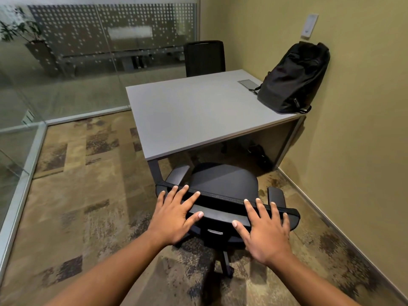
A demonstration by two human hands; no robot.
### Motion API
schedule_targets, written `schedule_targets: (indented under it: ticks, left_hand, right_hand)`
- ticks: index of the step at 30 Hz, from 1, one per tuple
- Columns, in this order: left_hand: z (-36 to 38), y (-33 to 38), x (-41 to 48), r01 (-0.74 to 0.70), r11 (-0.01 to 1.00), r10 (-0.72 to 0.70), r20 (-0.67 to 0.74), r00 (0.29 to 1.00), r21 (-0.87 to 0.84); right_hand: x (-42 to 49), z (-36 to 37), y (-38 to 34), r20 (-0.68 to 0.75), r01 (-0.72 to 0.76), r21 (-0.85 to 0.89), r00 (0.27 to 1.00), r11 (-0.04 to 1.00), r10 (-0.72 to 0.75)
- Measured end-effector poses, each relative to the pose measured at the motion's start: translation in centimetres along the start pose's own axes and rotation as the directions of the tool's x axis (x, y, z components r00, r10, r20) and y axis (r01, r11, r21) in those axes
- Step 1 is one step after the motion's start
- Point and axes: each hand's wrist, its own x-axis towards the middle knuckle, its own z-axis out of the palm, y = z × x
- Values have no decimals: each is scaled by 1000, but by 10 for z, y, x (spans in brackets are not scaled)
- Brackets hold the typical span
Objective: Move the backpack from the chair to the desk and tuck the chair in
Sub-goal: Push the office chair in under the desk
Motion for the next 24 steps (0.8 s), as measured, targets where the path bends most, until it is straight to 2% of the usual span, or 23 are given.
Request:
schedule_targets:
  ticks: [24]
  left_hand:
    - [-5,0,24,-72,996,75,65,995,-46]
  right_hand:
    - [22,0,14,-34,0,-25,999,1000,-1]
